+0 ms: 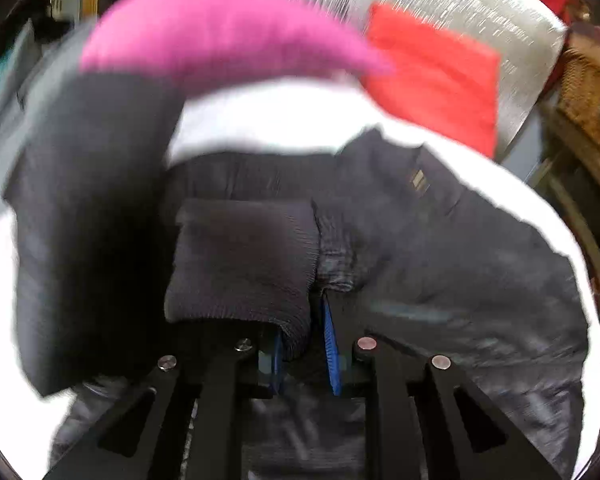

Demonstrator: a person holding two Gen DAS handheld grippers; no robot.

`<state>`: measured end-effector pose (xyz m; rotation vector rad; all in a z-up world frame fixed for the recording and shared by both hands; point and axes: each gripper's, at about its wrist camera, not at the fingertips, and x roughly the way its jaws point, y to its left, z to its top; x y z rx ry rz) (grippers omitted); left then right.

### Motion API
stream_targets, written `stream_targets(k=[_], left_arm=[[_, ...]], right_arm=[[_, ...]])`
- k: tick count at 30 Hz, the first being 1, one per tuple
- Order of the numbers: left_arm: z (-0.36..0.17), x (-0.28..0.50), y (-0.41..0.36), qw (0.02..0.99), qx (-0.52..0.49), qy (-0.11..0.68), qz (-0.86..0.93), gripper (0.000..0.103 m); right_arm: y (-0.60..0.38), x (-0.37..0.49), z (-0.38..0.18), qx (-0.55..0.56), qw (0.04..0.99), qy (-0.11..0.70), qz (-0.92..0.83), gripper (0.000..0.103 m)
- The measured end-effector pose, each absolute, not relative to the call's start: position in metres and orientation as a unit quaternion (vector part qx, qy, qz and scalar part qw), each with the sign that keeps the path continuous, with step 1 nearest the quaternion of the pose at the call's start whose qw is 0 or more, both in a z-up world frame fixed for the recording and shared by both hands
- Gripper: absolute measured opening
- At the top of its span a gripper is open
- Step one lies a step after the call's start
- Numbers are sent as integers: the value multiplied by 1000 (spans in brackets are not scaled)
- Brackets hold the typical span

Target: Fold large clothes

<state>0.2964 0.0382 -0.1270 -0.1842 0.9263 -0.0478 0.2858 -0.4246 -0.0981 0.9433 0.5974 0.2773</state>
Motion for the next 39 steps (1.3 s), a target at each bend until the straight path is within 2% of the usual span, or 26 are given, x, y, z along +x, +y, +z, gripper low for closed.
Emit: stream_targets(k=[5, 7, 8, 9, 10, 13, 15, 17, 19, 23, 24, 27, 32, 35, 36, 37, 38, 39], left_arm=[[-135, 291, 42, 894, -94, 437, -22, 23], [-137, 286, 43, 895, -88, 437, -24, 24], [-138, 285, 43, 895, -83, 437, -25, 24], [-138, 286, 42, 896, -81, 437, -26, 24], [-138, 285, 42, 896, -80, 435, -26, 24], [-142, 291, 35, 898, -72, 434, -28, 24], [-145, 294, 33, 896, -75, 437, -32, 27], [-145, 295, 29, 895, -71, 440, -32, 27], [-146, 296, 30, 893, -71, 442, -32, 27], [-146, 297, 30, 892, -73, 444, -35, 28], [-146, 295, 31, 893, -73, 444, -35, 29], [-146, 296, 31, 893, -72, 443, -35, 30], [-145, 296, 30, 893, -67, 444, -36, 30], [-146, 296, 29, 893, -67, 443, -37, 30], [-146, 296, 29, 893, -66, 444, -38, 31], [-145, 296, 29, 892, -65, 446, -39, 31], [-145, 296, 30, 891, -67, 448, -41, 31], [-144, 297, 33, 888, -72, 452, -43, 31]], right_arm=[[-425, 338, -133, 420, 812, 389, 113, 88], [-419, 361, -140, 418, 800, 409, 132, 82], [-415, 371, -141, 408, 798, 421, 136, 75], [-408, 381, -140, 387, 802, 438, 128, 31], [-405, 384, -136, 374, 806, 442, 123, 15], [-388, 377, -104, 298, 858, 406, 104, 13], [-389, 387, -131, 269, 846, 456, 63, 13], [-398, 384, -143, 294, 841, 449, 61, 14], [-404, 377, -137, 321, 841, 432, 61, 25], [-398, 345, -100, 305, 865, 396, 43, 28], [-395, 334, -92, 309, 868, 385, 53, 34], [-370, 304, -81, 315, 863, 379, 108, 66], [-348, 291, -97, 278, 868, 401, 91, 66], [-340, 301, -123, 243, 846, 464, 95, 64], [-339, 303, -128, 221, 848, 475, 78, 42], [-343, 305, -130, 209, 850, 480, 57, 31], [-351, 307, -132, 233, 842, 483, 60, 30], [-355, 307, -133, 246, 838, 484, 57, 25]])
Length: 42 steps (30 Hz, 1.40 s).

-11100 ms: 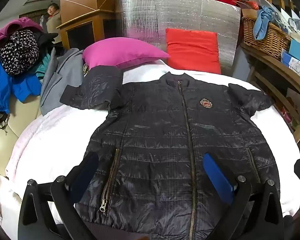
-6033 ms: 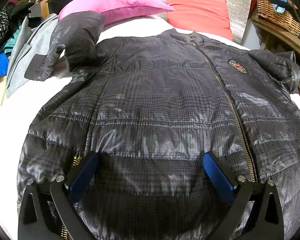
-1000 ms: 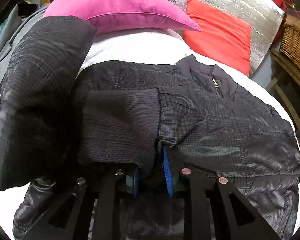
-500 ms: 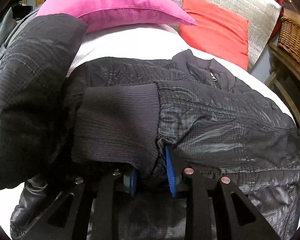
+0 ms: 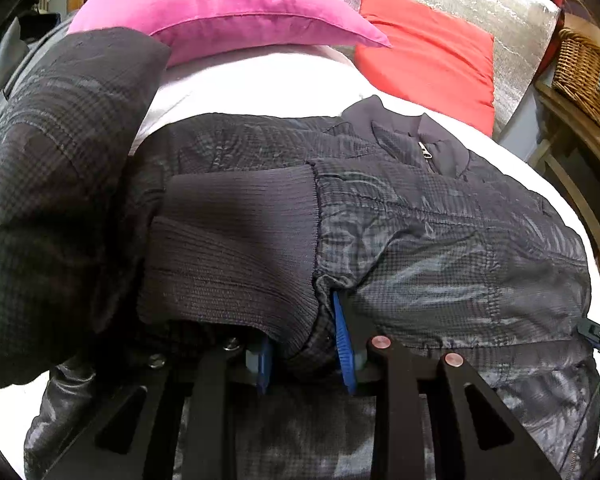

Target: Fold large clothes

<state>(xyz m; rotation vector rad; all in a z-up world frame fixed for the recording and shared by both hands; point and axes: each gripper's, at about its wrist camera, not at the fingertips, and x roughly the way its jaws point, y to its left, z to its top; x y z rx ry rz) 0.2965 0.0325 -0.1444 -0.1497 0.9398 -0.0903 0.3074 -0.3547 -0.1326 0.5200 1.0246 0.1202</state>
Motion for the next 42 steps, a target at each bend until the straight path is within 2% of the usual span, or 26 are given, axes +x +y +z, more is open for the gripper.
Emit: stream_targets(k=[2, 4, 5, 6, 7, 8, 13, 18, 20, 21, 22, 24, 26, 27, 30, 31, 36, 39, 42], left_arm=[[-139, 295, 36, 881, -78, 464, -47, 31], [-126, 287, 44, 882, -92, 460, -49, 34], [-116, 279, 49, 886, -102, 450, -50, 39], [-108, 273, 53, 890, -105, 442, -47, 51], [-98, 264, 58, 896, -105, 430, -40, 56], [-89, 257, 61, 904, -98, 416, -30, 60], [-67, 255, 61, 925, -73, 372, -17, 61], [-100, 289, 31, 908, -40, 414, -53, 61], [-118, 300, 27, 897, -38, 437, -47, 60], [-130, 306, 26, 890, -37, 453, -41, 57], [-139, 309, 27, 886, -41, 460, -40, 56], [-141, 307, 24, 893, -27, 448, -42, 57], [-141, 308, 20, 892, -15, 450, -39, 57], [-140, 308, 21, 890, -17, 453, -38, 57], [-124, 304, 24, 894, -15, 446, -31, 57], [-114, 300, 27, 901, -12, 432, -27, 57], [-87, 286, 26, 922, 10, 386, -19, 61], [-101, 295, 27, 910, 15, 414, -6, 61], [-129, 307, 32, 884, 12, 467, 2, 64]], right_arm=[[-355, 305, -128, 247, 841, 478, 54, 25], [-351, 303, -119, 245, 847, 468, 55, 35], [-352, 300, -111, 247, 854, 455, 57, 42], [-354, 298, -103, 252, 860, 440, 53, 66], [-361, 294, -96, 254, 867, 427, 46, 81], [-363, 295, -87, 254, 873, 414, 43, 82], [-382, 329, -80, 265, 875, 404, 32, 82], [-415, 384, -125, 362, 828, 427, 33, 80], [-405, 395, -132, 352, 826, 438, 45, 67], [-400, 400, -134, 325, 832, 449, 38, 42], [-400, 401, -136, 305, 835, 457, 26, 30], [-396, 405, -148, 277, 837, 471, 10, 29], [-391, 405, -147, 252, 848, 466, 1, 29], [-388, 404, -143, 246, 852, 463, -5, 32], [-381, 390, -116, 212, 871, 441, -45, 54], [-385, 381, -106, 205, 877, 432, -49, 58], [-352, 343, -64, 186, 904, 384, -4, 63], [-309, 331, -70, 160, 899, 404, 57, 63], [-283, 331, -99, 122, 885, 444, 65, 63]])
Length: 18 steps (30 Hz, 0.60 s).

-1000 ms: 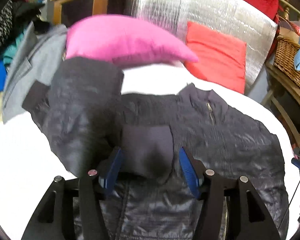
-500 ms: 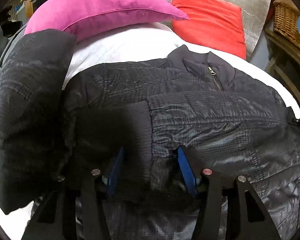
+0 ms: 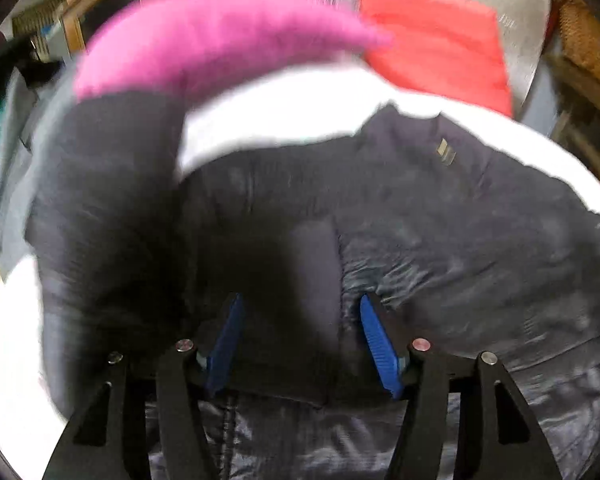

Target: Fold large clothes

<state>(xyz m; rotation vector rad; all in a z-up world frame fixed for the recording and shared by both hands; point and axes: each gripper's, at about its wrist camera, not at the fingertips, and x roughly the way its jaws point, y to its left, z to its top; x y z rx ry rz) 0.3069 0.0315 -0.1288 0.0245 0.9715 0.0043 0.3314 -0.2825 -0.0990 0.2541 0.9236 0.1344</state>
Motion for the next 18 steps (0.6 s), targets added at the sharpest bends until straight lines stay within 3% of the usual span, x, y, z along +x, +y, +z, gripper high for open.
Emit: stream_targets(k=[3, 8, 10, 12, 18], left_arm=[[-131, 311, 29, 882, 20, 471, 4, 64], [-89, 282, 48, 897, -38, 438, -52, 64], [-70, 257, 67, 908, -58, 409, -69, 71], [-53, 233, 97, 917, -92, 379, -82, 82], [-54, 229, 252, 892, -295, 341, -32, 84]], right_arm=[[-278, 338, -128, 102, 875, 471, 49, 64], [-270, 321, -94, 113, 895, 429, 51, 70], [-264, 305, -85, 116, 902, 412, 64, 76], [-254, 289, -85, 118, 904, 404, 80, 77], [-222, 264, -106, 83, 896, 421, 112, 77]])
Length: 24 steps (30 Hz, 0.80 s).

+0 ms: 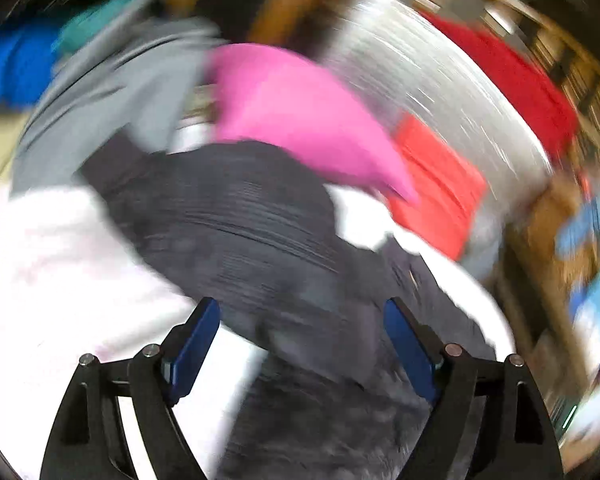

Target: Fold large clothes

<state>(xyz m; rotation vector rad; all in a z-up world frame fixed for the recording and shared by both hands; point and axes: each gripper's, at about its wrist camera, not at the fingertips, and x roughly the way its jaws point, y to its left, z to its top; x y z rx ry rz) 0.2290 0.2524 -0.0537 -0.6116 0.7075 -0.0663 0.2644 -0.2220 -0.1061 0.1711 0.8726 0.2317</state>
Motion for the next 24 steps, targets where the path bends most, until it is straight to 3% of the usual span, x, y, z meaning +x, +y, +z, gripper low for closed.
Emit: stream_targets(k=[6, 19, 20, 21, 22, 24], left_arm=[[-119, 277, 379, 802, -478, 360, -1, 83], [-161, 354, 410, 793, -484, 368, 39, 80], [-160, 356, 411, 795, -478, 372, 44, 73], [-162, 359, 411, 795, -471, 380, 53, 46], [-165, 363, 412, 790, -458, 401, 74, 25], [-166, 360, 415, 787, -457, 406, 81, 15]], right_arm=[[-203, 267, -140, 59, 891, 436, 108, 78], [-204, 258, -151, 73, 897, 419, 118, 85], [-204, 258, -151, 73, 898, 418, 118, 85], [-204, 258, -151, 73, 898, 418, 118, 85], [-204, 258, -151, 73, 898, 419, 118, 85], [-204, 258, -151, 74, 897, 418, 119, 85]])
